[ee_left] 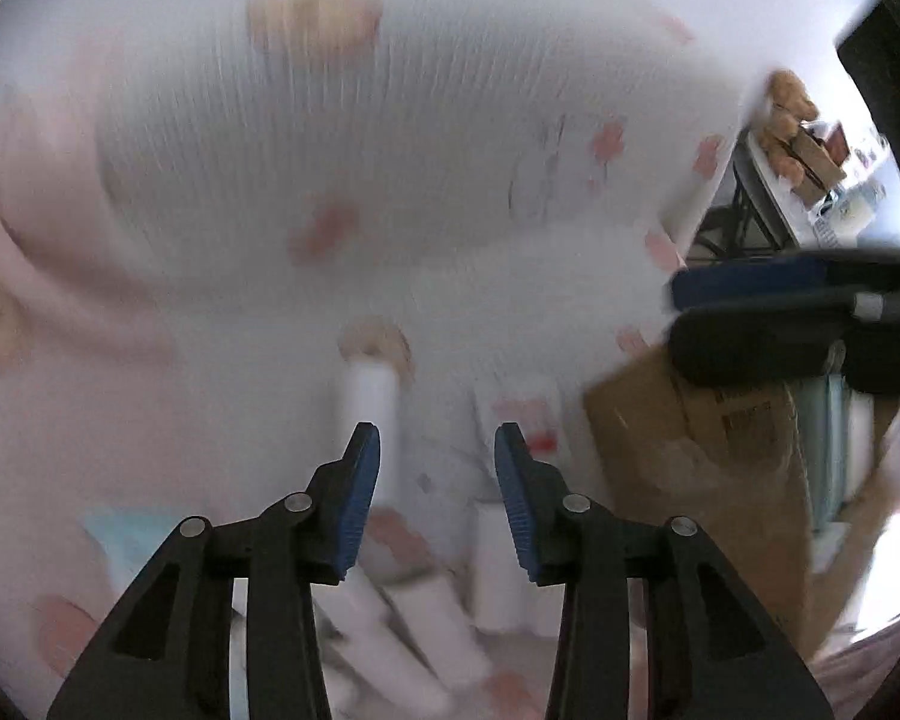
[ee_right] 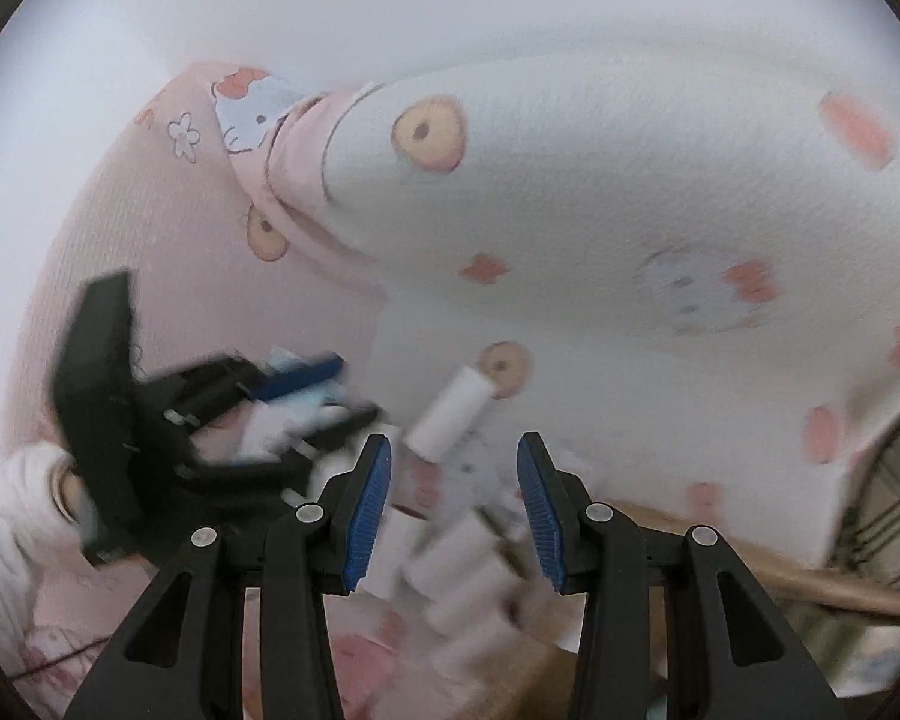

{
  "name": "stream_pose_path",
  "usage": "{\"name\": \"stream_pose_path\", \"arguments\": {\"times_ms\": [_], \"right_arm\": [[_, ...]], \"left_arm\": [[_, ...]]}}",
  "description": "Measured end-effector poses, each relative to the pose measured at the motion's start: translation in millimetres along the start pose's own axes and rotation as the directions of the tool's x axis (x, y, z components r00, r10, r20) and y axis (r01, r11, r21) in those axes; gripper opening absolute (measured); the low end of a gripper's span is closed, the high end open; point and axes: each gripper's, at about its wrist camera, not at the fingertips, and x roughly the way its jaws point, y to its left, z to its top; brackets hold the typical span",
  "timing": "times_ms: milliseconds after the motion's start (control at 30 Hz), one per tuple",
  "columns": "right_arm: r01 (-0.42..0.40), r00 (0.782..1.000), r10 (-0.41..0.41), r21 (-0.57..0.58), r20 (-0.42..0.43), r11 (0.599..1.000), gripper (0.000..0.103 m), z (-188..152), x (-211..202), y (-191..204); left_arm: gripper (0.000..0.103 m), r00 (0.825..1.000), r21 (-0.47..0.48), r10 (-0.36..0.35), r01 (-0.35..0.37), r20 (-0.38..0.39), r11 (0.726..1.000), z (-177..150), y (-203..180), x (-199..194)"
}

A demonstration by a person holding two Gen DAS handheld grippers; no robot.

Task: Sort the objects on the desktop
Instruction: 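Lower the right gripper onto a white tube and close on it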

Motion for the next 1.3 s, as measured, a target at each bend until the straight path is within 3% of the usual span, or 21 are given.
{"name": "stream_pose_path", "arguments": {"times_ms": [67,133,300,400,467,567,733,767,833,1000,1167,1300], "right_arm": [[-0.026,0.997,0.029,0.046,-0.071,0.999,0.040,2.3,29.3,-1.7],[-0.038,0.993,0.044,0.057,-0.112,0.998,0.040,5.3,45.3,-0.3],[0.088,0.996,-0.088,-0.038,-0.005,0.995,0.040,22.5,52.5,6.6],[0.141,0.989,-0.136,-0.089,0.057,0.986,0.041,30.4,52.4,11.5],[0.126,0.991,-0.121,-0.085,0.064,0.988,0.052,32.8,56.6,12.3],[0.137,0.990,-0.136,-0.046,0.036,0.989,0.054,33.0,67.2,11.4],[0.183,0.980,-0.184,-0.018,-0.070,0.983,0.054,25.4,105.3,13.1],[0.204,0.974,-0.205,-0.025,-0.099,0.979,0.054,23.5,115.4,14.4],[0.242,0.960,-0.244,-0.034,-0.137,0.970,0.054,20.1,133.1,15.1],[0.281,0.936,-0.276,-0.005,-0.217,0.960,0.054,16.8,177.3,12.2],[0.259,0.940,-0.251,0.002,-0.233,0.966,0.054,16.8,201.4,12.5],[0.235,0.946,-0.241,-0.051,-0.218,0.971,0.054,18.7,212.2,17.5]], "left_arm": [[0.045,1.000,-0.050,-0.012,0.014,0.025,0.999,2.4,7.2,3.4],[0.047,0.997,-0.060,0.036,-0.032,0.064,0.998,3.0,11.9,5.2],[0.048,0.996,-0.170,0.016,-0.002,0.082,0.985,-9.3,39.9,12.8],[0.048,0.995,-0.185,0.002,0.017,0.102,0.983,-12.3,57.4,13.1],[0.048,0.994,-0.187,0.015,0.005,0.106,0.982,-13.2,68.9,13.6],[0.048,0.992,-0.267,0.006,0.029,0.129,0.963,-15.6,99.9,17.2],[0.047,0.989,-0.460,-0.098,0.137,0.108,0.878,-22.0,153.3,41.4],[0.047,0.984,-0.493,-0.146,0.178,0.103,0.852,-23.6,162.4,49.6],[0.048,0.974,-0.505,-0.207,0.226,0.094,0.833,-25.9,167.5,59.9],[0.052,0.948,-0.473,-0.308,0.308,0.080,0.826,-19.2,162.9,78.2],[0.052,0.937,-0.442,-0.348,0.325,0.030,0.836,-13.4,154.7,99.6],[0.052,0.924,-0.483,-0.382,0.335,0.001,0.809,-14.4,155.8,118.8]]}}
